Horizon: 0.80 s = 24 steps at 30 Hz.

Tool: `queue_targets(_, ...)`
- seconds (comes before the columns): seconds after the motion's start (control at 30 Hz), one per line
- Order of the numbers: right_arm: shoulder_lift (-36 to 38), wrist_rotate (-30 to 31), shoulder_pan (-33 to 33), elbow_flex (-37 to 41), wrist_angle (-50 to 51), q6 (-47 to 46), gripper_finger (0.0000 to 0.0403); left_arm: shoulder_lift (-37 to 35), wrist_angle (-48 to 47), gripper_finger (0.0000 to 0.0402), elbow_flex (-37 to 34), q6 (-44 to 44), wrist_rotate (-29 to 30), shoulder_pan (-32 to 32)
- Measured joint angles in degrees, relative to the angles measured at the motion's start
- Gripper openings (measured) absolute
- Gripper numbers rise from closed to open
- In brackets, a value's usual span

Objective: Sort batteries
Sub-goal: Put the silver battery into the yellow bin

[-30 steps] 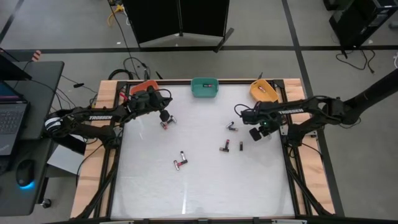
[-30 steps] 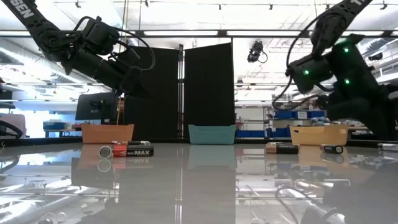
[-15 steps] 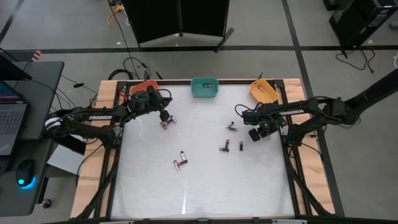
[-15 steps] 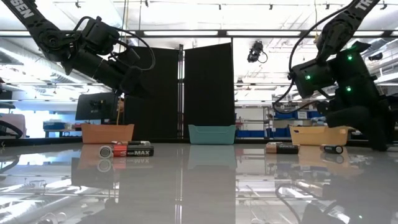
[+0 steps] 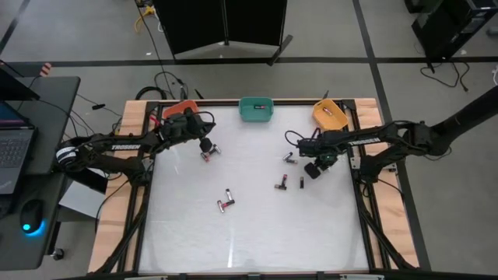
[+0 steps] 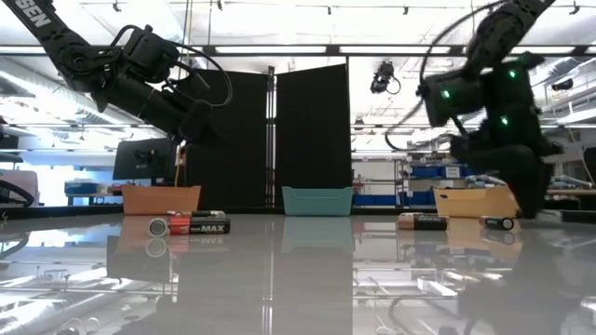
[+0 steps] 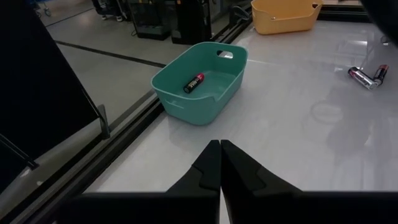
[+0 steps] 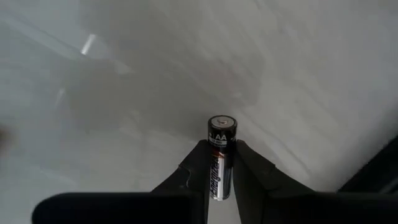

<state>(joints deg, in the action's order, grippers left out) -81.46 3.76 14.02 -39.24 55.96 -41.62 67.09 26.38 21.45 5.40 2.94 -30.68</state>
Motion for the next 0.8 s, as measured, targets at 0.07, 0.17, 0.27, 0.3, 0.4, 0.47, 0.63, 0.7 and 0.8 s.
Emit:
queue_targets(0.07, 0.1, 0.4, -0.4, -2.4, -0.9, 1.7, 0.0055, 0.0, 0.0, 0.0011, 0.0, 0.0, 0.0, 0.0)
queue_targets(0.17, 0.5, 2.1, -0.3, -7.2, -2.3, 5.2, 0.0055, 0.0, -0.1, 0.0011, 0.0, 0.0, 0.0, 0.0)
queue_targets(0.27, 0.4, 2.9, 1.6, -11.8, -1.0, 9.3, 0.0055, 0.0, -0.1, 0.0011, 0.0, 0.0, 0.0, 0.0)
queue_targets(0.3, 0.4, 3.2, 2.8, -13.3, -0.9, 10.7, 0.0055, 0.0, -0.1, 0.0011, 0.0, 0.0, 0.0, 0.0)
queue_targets(0.4, 0.4, 5.6, 7.2, -17.0, 1.2, 14.4, 0.0055, 0.0, -0.1, 0.0011, 0.0, 0.0, -0.1, 0.0)
queue_targets(0.47, 0.3, 7.2, 10.9, -18.9, 1.8, 16.9, 0.0055, 0.0, -0.3, 0.0011, 0.0, 0.0, -0.1, 0.0)
queue_targets(0.63, 0.1, 8.9, 21.0, -20.2, 0.4, 23.7, 0.0055, 0.0, -0.4, 0.0011, 0.0, 0.0, -0.1, 0.0)
queue_targets(0.7, -0.3, 9.5, 24.8, -20.1, -0.7, 26.8, 0.0055, 0.0, -0.4, 0.0011, 0.0, 0.0, -0.1, 0.0)
queue_targets(0.8, -2.0, 10.9, 29.4, -20.1, -3.3, 30.8, 0.0055, 0.0, -0.2, 0.0011, 0.0, 0.0, -0.2, 0.0)
